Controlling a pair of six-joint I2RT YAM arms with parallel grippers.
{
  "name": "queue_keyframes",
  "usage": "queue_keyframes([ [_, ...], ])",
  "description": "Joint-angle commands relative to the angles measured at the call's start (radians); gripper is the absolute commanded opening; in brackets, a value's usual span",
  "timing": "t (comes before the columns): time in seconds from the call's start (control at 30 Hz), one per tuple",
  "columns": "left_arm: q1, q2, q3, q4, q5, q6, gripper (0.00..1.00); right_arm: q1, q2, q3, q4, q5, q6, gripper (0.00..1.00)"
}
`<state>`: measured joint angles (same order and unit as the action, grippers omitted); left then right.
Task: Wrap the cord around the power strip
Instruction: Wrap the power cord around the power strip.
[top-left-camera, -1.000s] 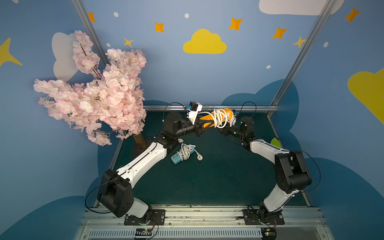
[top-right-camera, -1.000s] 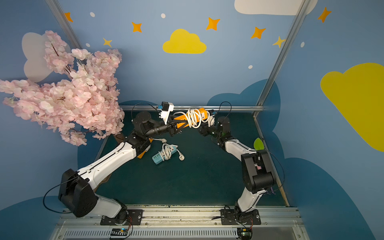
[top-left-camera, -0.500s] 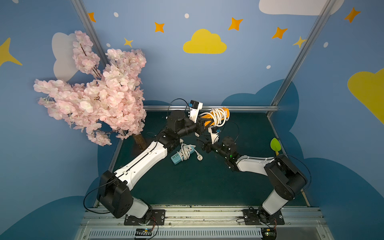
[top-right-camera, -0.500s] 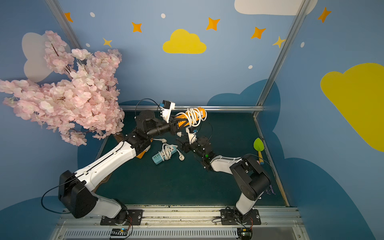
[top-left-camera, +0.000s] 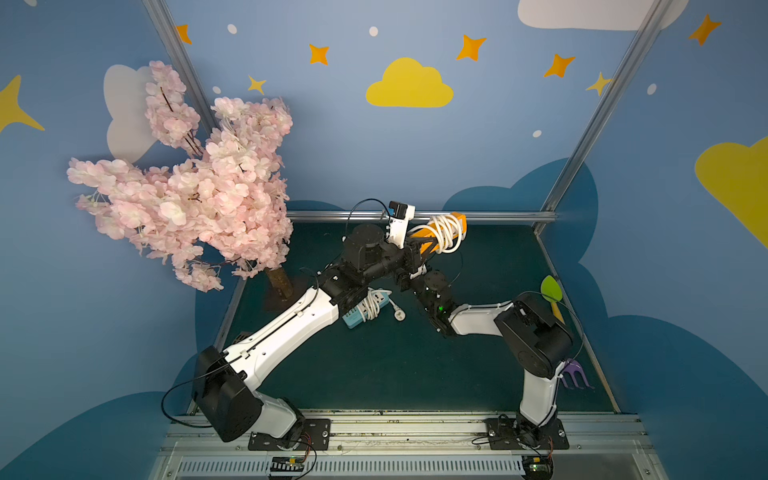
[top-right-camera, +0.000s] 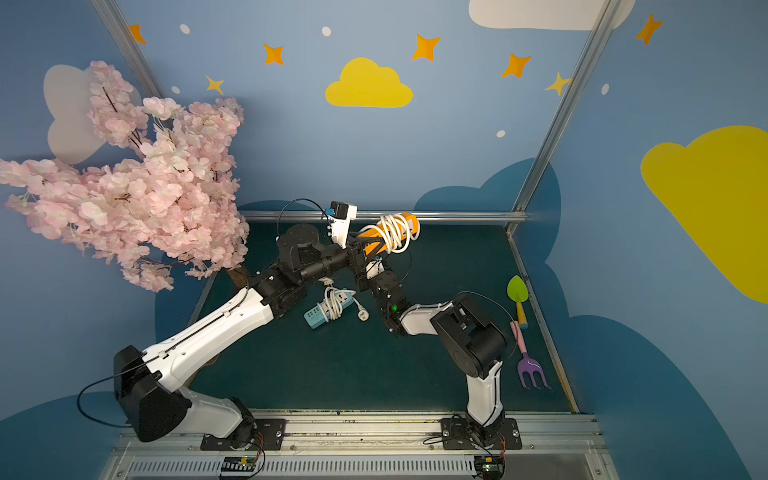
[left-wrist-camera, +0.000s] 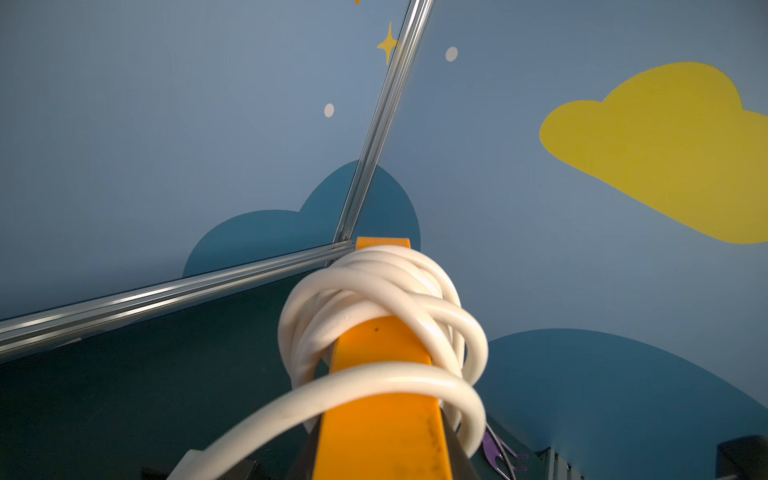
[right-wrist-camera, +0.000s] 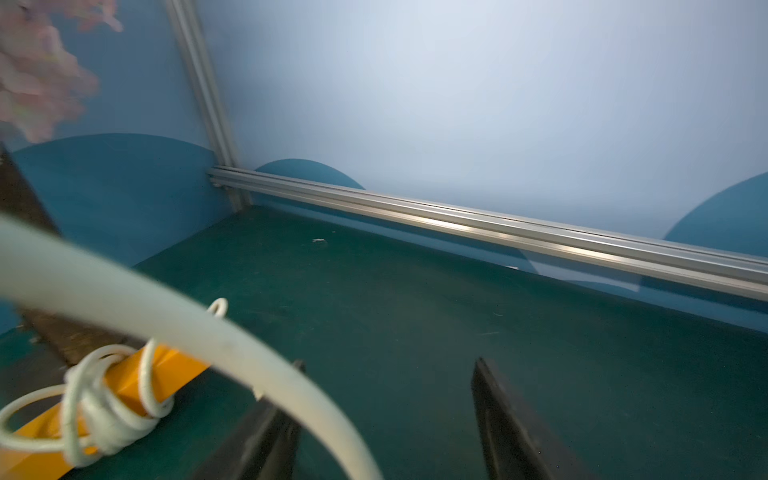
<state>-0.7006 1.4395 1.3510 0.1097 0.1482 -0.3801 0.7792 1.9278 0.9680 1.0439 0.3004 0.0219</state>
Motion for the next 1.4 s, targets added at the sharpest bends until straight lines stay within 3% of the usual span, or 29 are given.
queue_keyframes([
  [0.0,-0.008,-0.046,0.049,0.056,-0.038,-0.017,0.03,0.019,0.019,0.051,0.082,0.116,-0.097,0.63],
  [0.2,-0.006,-0.044,0.051,0.057,-0.041,-0.028,0.03,0.023,0.059,0.103,0.089,0.129,-0.144,0.55],
  [0.33,-0.008,-0.049,0.051,0.049,-0.048,-0.019,0.03,0.024,0.066,0.111,0.093,0.129,-0.159,0.36],
  [0.47,-0.006,-0.057,0.052,0.045,-0.053,0.004,0.03,0.025,0.055,0.095,0.077,0.127,-0.181,0.1],
  [0.6,0.028,-0.066,0.078,0.017,-0.063,0.114,0.03,0.038,-0.008,0.019,0.039,0.142,-0.225,0.0],
  [0.7,0.095,-0.062,0.093,-0.009,-0.051,0.203,0.03,0.043,-0.095,-0.068,-0.013,0.178,-0.238,0.0],
  [0.9,0.23,-0.037,0.077,-0.009,-0.004,0.251,0.03,0.048,-0.229,-0.197,-0.085,0.294,-0.268,0.0],
  [1.0,0.237,-0.004,0.071,-0.022,-0.03,0.36,0.03,0.066,-0.276,-0.233,-0.103,0.31,-0.321,0.0],
  [1.13,0.237,0.037,0.046,-0.087,-0.124,0.577,0.03,0.082,-0.33,-0.254,-0.094,0.425,-0.514,0.0],
  [1.37,0.188,0.077,-0.094,-0.166,-0.266,0.911,0.03,0.016,-0.562,-0.269,-0.261,0.373,-0.652,0.0],
])
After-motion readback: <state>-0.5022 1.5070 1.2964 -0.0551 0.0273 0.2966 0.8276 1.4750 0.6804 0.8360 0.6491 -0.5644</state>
